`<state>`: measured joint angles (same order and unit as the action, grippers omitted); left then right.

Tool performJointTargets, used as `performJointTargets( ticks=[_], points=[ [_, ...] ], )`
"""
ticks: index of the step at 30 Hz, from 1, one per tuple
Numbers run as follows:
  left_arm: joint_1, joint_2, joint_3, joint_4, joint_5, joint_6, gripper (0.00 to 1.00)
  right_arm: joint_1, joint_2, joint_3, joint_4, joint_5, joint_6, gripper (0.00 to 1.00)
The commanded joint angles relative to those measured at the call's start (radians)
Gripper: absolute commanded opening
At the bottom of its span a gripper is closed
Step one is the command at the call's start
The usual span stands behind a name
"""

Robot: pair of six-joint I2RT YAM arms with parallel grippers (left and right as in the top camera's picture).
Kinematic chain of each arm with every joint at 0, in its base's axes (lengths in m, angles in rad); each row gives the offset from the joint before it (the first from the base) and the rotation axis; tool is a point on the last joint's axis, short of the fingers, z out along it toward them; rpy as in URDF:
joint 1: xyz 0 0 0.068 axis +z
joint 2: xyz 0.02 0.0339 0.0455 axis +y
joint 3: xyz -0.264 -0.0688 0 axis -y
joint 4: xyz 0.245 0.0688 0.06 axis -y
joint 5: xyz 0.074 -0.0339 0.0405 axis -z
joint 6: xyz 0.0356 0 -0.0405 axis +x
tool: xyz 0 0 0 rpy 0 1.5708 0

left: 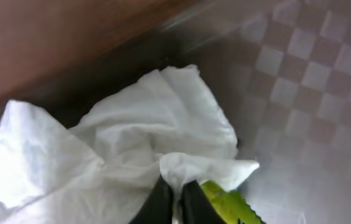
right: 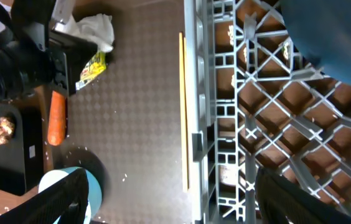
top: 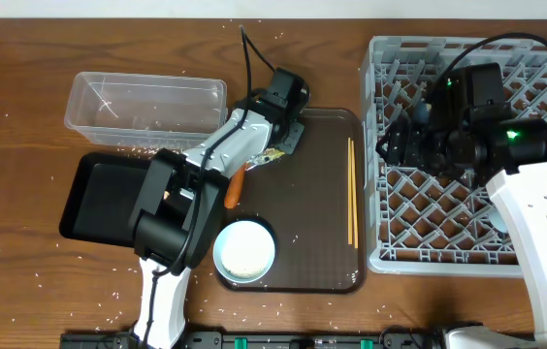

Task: Sort waste into correct bins and load items into the dishwasher rack
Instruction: 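Grasp the white tissue on the brown tray with the left gripper, then drop the tissue into the clear plastic bin with the left gripper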

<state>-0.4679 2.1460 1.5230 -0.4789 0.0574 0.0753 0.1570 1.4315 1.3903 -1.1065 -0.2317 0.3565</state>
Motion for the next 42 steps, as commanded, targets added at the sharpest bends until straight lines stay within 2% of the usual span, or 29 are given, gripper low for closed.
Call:
performJointTargets(
  ticks=[1, 11, 18, 20, 24, 29, 30, 32, 33, 36, 42],
  points=[
    [0.002, -0.056, 0.018, -0.052, 0.022, -0.010, 0.06, 0.014, 0.003, 0.003, -0.005, 0.004, 0.010, 0.78],
    [0.002, -0.335, 0.023, -0.175, 0.002, -0.062, 0.06, 0.014, 0.003, 0.003, 0.016, 0.004, 0.010, 0.80],
    [0.044, -0.414, 0.023, -0.187, -0.373, -0.061, 0.06, 0.014, 0.003, 0.003, 0.016, 0.003, 0.010, 0.80],
    [0.086, -0.402, 0.023, -0.182, -0.418, -0.061, 0.06, 0.014, 0.003, 0.003, 0.016, 0.003, 0.010, 0.80],
    [0.204, -0.370, 0.023, -0.132, -0.404, -0.063, 0.06, 0.014, 0.004, 0.003, 0.016, 0.003, 0.010, 0.79],
    [0.325, -0.344, 0.022, -0.053, -0.245, -0.062, 0.07, 0.014, 0.005, 0.003, 0.014, 0.003, 0.010, 0.79],
    [0.340, -0.344, 0.022, -0.054, -0.217, -0.062, 0.17, 0.014, 0.005, 0.003, 0.014, 0.003, 0.010, 0.80],
    [0.360, -0.343, 0.022, -0.066, -0.164, -0.062, 0.52, 0.014, 0.005, 0.003, 0.014, 0.003, 0.010, 0.80],
    [0.362, -0.344, 0.022, -0.074, -0.151, -0.061, 0.61, 0.014, 0.005, 0.003, 0.014, 0.003, 0.010, 0.80],
    [0.352, -0.367, 0.022, -0.116, -0.105, -0.061, 0.66, 0.014, 0.005, 0.003, 0.014, 0.003, 0.010, 0.80],
    [0.245, -0.424, 0.022, -0.215, 0.000, -0.061, 0.66, 0.014, 0.007, 0.003, 0.014, 0.003, 0.010, 0.80]
  ],
)
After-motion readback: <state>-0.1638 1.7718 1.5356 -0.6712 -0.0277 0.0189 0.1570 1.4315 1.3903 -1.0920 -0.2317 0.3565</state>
